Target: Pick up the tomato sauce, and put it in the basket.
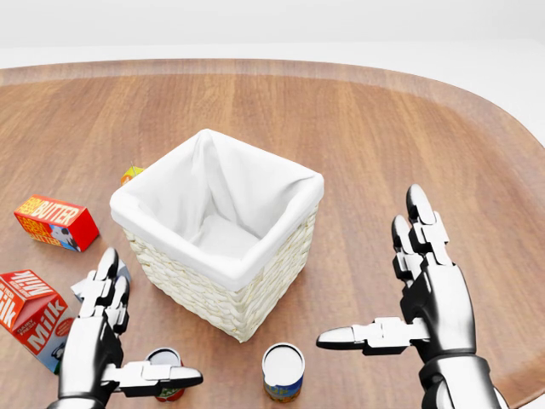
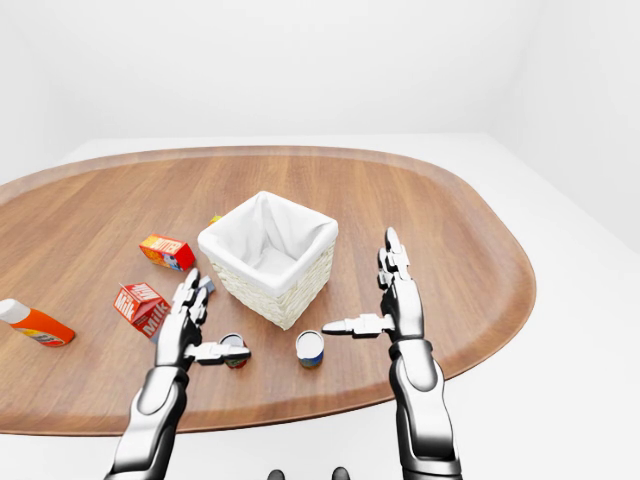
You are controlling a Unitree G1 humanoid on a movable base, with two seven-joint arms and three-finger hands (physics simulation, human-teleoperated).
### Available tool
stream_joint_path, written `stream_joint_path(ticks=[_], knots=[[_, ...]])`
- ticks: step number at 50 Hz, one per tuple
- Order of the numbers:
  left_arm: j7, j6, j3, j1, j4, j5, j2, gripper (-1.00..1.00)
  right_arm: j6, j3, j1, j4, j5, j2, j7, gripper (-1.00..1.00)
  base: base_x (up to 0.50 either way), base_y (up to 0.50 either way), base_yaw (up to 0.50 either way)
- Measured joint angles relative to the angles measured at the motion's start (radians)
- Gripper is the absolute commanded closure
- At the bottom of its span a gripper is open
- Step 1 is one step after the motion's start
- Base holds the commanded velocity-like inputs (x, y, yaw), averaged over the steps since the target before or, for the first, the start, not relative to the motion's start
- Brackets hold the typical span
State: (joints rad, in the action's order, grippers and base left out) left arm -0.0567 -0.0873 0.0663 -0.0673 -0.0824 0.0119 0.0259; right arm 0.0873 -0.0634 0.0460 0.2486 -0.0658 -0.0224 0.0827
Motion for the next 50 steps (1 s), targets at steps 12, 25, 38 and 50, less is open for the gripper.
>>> stream_joint_path(ticks=[12,25,38,50], knots=[[0.008,0.000,-0.004,0.004,-0.032,-0.031,0.003,-1.00,0.000,-0.003,-0.003,-0.003,-0.003,-0.001,0.001,-1.00,0.00,0.00,0.00],[-0.004,0.000,-0.003,0.012,-0.065,-0.024,0.005,-1.00,0.000,-0.009,-0.007,-0.005,-0.008,-0.003,0.002,-1.00,0.00,0.00,0.00],[-0.013,0.000,0.001,0.031,-0.112,-0.004,0.007,-1.00,0.000,-0.010,-0.008,-0.007,-0.009,-0.003,0.002,-1.00,0.00,0.00,0.00],[-0.012,0.000,0.002,0.039,-0.138,0.001,0.008,-1.00,0.000,-0.008,-0.006,-0.011,-0.008,-0.003,0.002,-1.00,0.00,0.00,0.00]])
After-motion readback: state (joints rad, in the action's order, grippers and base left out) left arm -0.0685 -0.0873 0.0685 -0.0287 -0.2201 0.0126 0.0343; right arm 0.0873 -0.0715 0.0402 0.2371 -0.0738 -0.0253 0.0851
